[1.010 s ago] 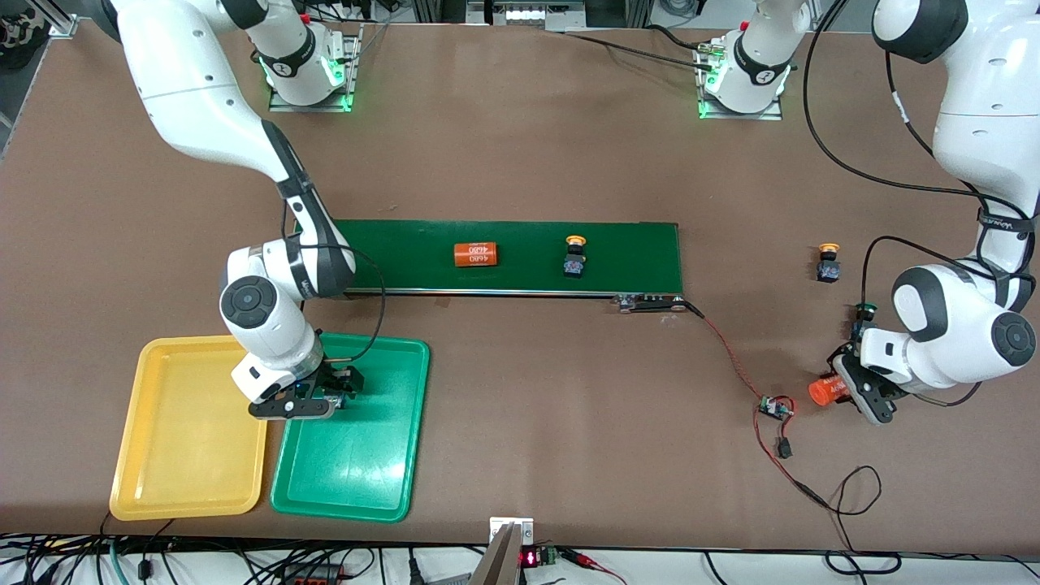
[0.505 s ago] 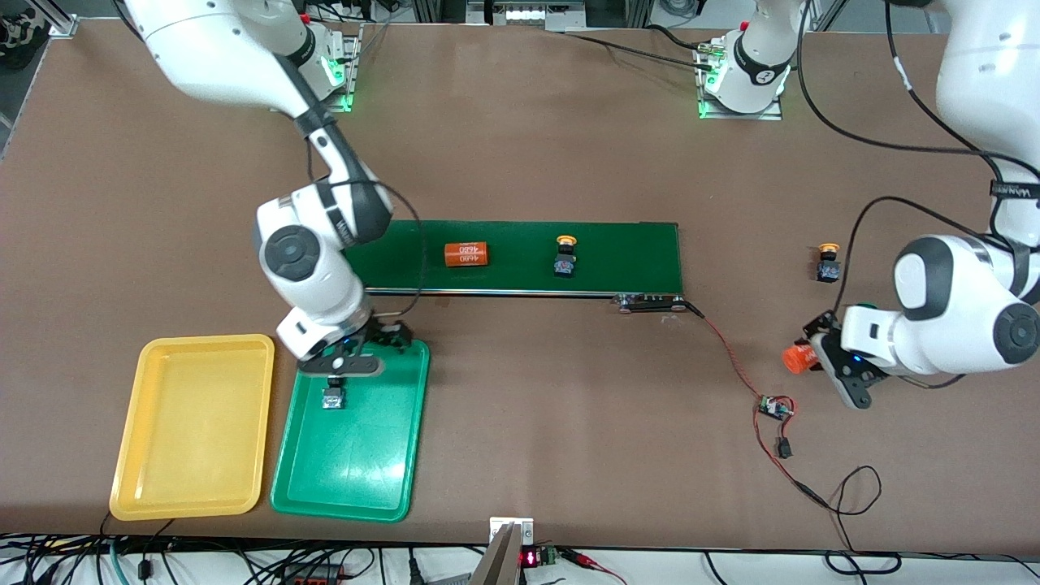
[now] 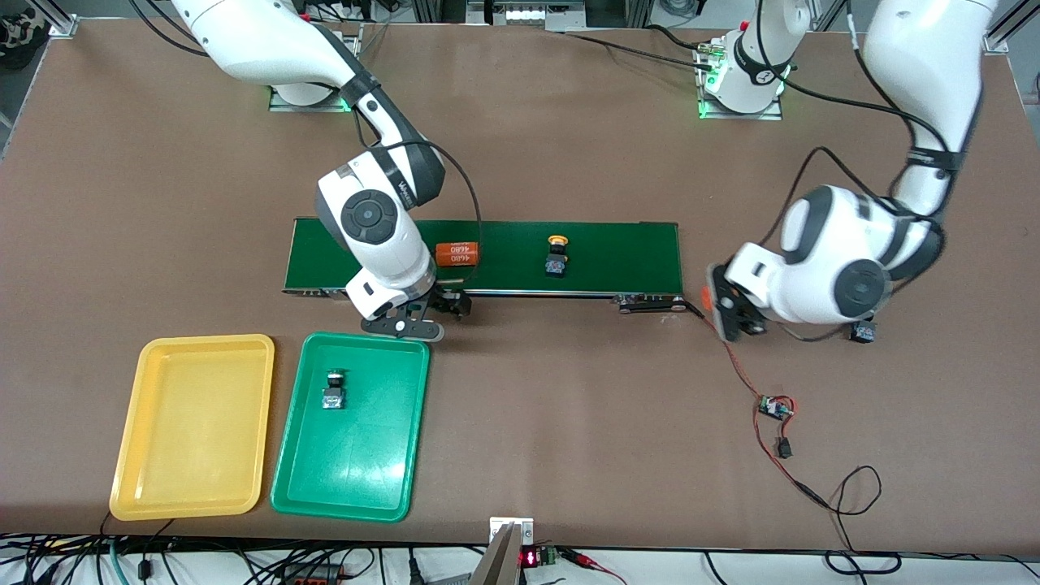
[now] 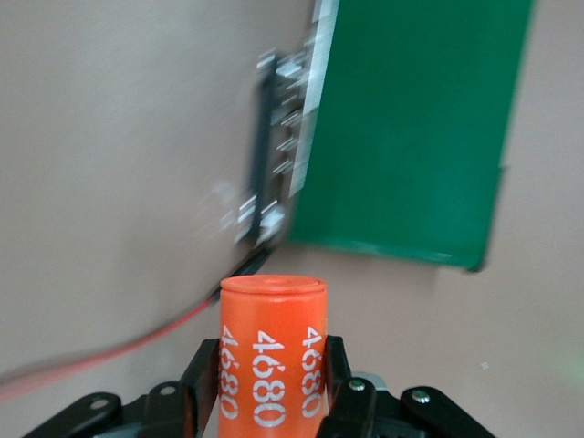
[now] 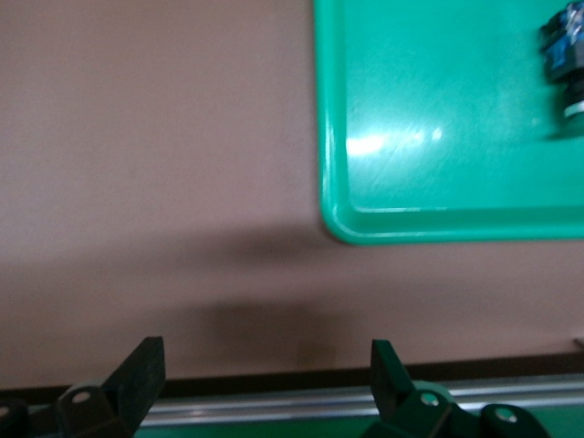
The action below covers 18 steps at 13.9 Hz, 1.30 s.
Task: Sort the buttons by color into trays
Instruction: 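Place the cylinder on the belt while the right gripper returns to the belt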
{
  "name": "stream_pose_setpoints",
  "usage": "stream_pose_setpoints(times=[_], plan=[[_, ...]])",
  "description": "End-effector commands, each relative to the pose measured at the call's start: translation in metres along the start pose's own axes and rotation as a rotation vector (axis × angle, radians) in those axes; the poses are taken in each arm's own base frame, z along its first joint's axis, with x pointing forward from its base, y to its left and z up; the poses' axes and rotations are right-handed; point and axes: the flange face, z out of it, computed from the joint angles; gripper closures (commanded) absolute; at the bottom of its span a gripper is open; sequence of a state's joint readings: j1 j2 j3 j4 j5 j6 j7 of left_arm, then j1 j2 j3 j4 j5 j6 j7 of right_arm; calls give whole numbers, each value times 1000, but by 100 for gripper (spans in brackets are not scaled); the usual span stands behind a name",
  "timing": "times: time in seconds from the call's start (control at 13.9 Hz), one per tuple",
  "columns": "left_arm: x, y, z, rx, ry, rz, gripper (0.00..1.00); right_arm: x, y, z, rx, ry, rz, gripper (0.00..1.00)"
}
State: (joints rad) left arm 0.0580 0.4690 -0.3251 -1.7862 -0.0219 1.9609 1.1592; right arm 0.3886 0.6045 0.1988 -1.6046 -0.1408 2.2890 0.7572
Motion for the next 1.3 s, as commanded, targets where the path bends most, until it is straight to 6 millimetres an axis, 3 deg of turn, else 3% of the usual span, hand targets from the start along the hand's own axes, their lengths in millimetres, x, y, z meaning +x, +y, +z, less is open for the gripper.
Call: stream_pose_setpoints(times=[0.0,0.22,0.36,0.51,0.79,1.08,1.15,1.23], plan=[[31,38,4,-11,-22,204,100,-20,-11,-18,-15,-12,43,0],[54,51,6,-1,-15,264,100,-42,-22,-20,-16,-25,74,0],[57,59,23,-1,-12,274,100,-58,-30,-28,-10,-30,90,0],[58,63,34,23,-2,278,100,-68,-27,-34,-14,-28,113,0],[85,91,49,48,11,298,100,-75,-13,-42,-30,-24,120,0],[97,102,51,48,12,292,100,-43,18,-56,-29,-8,89,0],[97,102,52,46,12,293,94,-30,32,-60,-33,-5,54,0],[97,101,53,48,13,294,77,-19,44,-65,-36,-4,-8,0]])
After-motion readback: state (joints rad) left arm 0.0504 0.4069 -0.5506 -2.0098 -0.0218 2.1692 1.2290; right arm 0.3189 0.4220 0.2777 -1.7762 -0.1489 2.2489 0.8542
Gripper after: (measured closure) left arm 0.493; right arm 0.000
